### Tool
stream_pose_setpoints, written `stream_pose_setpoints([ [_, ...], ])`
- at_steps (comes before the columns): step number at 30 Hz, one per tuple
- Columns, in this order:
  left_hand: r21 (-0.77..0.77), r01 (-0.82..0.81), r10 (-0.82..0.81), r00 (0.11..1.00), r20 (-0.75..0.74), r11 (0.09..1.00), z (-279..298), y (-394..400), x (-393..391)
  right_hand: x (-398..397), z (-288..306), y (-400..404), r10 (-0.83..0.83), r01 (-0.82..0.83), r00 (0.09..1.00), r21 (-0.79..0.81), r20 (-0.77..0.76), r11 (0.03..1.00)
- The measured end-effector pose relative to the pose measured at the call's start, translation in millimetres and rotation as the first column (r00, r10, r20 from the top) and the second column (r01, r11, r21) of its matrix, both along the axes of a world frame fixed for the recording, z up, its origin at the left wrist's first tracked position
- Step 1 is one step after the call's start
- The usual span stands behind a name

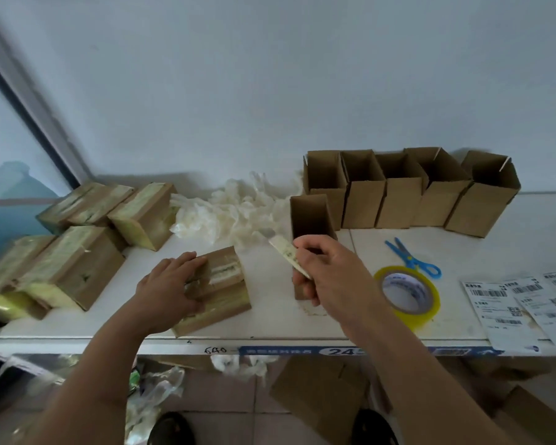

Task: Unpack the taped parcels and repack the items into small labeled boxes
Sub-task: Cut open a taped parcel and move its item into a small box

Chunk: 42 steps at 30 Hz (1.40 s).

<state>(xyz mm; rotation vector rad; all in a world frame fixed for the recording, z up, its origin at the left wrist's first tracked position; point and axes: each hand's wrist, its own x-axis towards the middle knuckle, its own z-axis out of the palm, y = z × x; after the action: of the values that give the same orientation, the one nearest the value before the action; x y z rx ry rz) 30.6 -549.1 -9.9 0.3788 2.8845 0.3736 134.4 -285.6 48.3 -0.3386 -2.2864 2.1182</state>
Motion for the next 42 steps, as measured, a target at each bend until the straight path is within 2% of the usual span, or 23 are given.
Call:
stream_pose_setpoints([
  [3,0.024,0.017,-0.017,1.000,0.026,1.000,-1,-14,-3,-2,-10,-28,-0.014,0.014,1.000,-0.021,-0.019,1.000],
  [11,0.173,0.039,-0.062,0.990,0.128,0.984,1,-37,-5,-28,-37,-55,-0.169,0.177,0.984,0.163,-0.064,0.971],
  [14,0.224,0.042,-0.079,0.984,0.159,0.974,6,-40,-3,-37,-46,-60,-0.193,0.199,0.979,0.109,-0.064,0.974],
  [17,0.247,0.047,-0.094,0.979,0.183,0.968,10,-39,-3,-45,-54,-66,-0.177,0.177,0.984,0.006,-0.026,0.984],
  [24,0.315,-0.004,-0.073,0.971,0.230,0.949,15,-41,-4,-56,-56,-71,-0.128,0.129,0.992,-0.108,0.011,0.986],
  [33,0.303,-0.013,-0.062,0.970,0.236,0.953,16,-42,-2,-55,-63,-69,-0.071,0.073,0.997,-0.078,0.023,0.994],
  [42,0.244,-0.008,-0.046,0.976,0.214,0.970,21,-34,1,-39,-71,-66,-0.005,0.005,1.000,0.053,0.000,0.999],
])
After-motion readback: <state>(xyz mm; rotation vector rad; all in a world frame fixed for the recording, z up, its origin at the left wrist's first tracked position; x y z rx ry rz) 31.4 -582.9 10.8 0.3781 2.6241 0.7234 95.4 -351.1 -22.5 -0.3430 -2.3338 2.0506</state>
